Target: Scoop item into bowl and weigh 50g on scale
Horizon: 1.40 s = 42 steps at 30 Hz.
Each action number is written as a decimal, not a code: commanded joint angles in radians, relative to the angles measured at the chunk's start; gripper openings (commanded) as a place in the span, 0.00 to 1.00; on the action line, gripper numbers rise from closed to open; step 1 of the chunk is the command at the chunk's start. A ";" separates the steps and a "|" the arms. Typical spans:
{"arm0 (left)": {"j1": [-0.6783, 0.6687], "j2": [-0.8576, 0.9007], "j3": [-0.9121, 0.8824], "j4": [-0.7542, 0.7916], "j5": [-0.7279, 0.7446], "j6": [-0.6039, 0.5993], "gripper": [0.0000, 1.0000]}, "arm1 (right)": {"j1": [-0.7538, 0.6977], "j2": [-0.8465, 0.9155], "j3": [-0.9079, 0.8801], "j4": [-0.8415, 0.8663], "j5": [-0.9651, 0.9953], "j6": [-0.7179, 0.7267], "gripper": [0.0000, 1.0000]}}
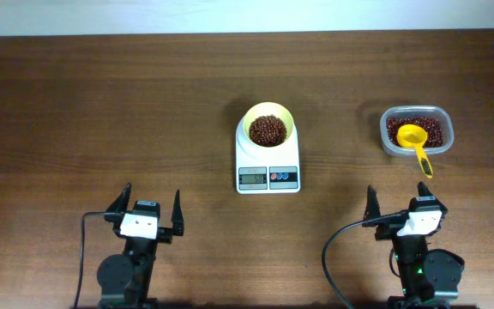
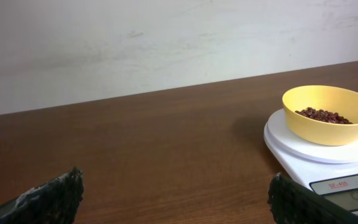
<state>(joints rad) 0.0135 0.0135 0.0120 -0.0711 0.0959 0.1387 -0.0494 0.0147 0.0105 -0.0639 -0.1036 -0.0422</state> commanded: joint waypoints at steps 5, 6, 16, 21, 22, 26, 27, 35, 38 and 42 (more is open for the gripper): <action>0.004 -0.008 -0.003 -0.005 -0.011 0.013 0.99 | 0.055 -0.011 -0.005 -0.011 0.022 -0.091 0.99; 0.004 -0.008 -0.003 -0.005 -0.011 0.013 0.99 | 0.054 -0.011 -0.005 -0.011 0.023 -0.080 0.99; 0.004 -0.008 -0.003 -0.005 -0.011 0.013 0.99 | 0.055 -0.011 -0.005 -0.011 0.022 -0.069 0.99; 0.004 -0.008 -0.003 -0.005 -0.011 0.013 0.99 | 0.055 -0.011 -0.005 -0.012 0.034 -0.069 0.99; 0.004 -0.008 -0.003 -0.005 -0.011 0.013 0.99 | 0.055 -0.011 -0.005 -0.012 0.034 -0.055 0.99; 0.004 -0.008 -0.003 -0.005 -0.011 0.013 0.99 | 0.055 -0.011 -0.005 -0.012 0.031 -0.051 0.99; 0.004 -0.008 -0.003 -0.005 -0.011 0.013 0.99 | 0.055 -0.011 -0.005 -0.011 0.030 -0.051 0.99; 0.004 -0.008 -0.003 -0.005 -0.011 0.013 0.99 | 0.055 -0.011 -0.005 -0.011 0.030 -0.051 0.99; 0.004 -0.008 -0.003 -0.005 -0.011 0.013 0.99 | 0.055 -0.011 -0.005 -0.011 0.030 -0.051 0.99; 0.004 -0.008 -0.003 -0.005 -0.011 0.013 0.99 | 0.055 -0.011 -0.005 -0.011 0.030 -0.051 0.99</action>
<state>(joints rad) 0.0135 0.0135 0.0120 -0.0711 0.0959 0.1387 -0.0036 0.0147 0.0105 -0.0673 -0.0860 -0.1043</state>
